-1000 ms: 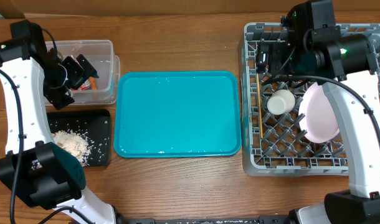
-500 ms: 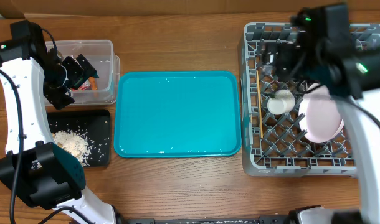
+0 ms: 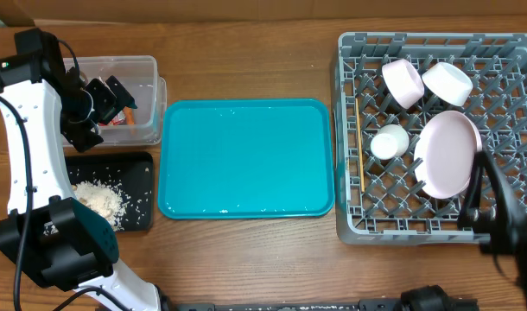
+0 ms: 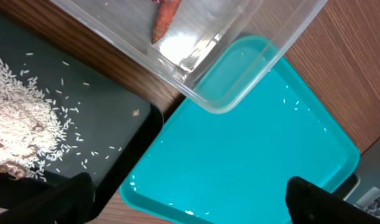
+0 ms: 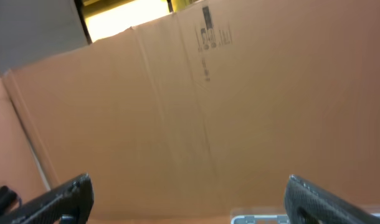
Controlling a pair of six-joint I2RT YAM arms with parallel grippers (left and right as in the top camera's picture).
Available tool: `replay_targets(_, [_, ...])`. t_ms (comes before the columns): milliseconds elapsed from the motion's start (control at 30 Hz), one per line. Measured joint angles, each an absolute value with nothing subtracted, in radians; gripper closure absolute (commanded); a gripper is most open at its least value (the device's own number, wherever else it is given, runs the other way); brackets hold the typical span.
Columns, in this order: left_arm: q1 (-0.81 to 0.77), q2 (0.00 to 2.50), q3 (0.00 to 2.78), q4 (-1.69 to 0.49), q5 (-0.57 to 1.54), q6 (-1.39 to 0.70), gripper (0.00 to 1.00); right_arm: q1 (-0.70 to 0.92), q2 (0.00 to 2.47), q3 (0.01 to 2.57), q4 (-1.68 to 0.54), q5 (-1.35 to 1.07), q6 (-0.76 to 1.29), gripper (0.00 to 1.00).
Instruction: Sort waste into correct bins and load items into the dishwasher
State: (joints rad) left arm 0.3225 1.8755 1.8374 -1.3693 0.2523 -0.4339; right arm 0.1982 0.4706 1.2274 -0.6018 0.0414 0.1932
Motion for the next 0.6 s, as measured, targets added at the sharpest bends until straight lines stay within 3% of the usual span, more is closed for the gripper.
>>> replay_targets(233, [0.323, 1.876, 1.837, -1.37, 0.252, -0.434, 0.0, 0.198, 0.104, 0.712, -0.353, 0.041, 0.207, 0.0])
replay_targets(600, [0.323, 1.876, 1.837, -1.371, 0.253, -0.434, 0.0, 0.172, 0.038, 0.257, -0.019, 0.041, 0.237, 0.0])
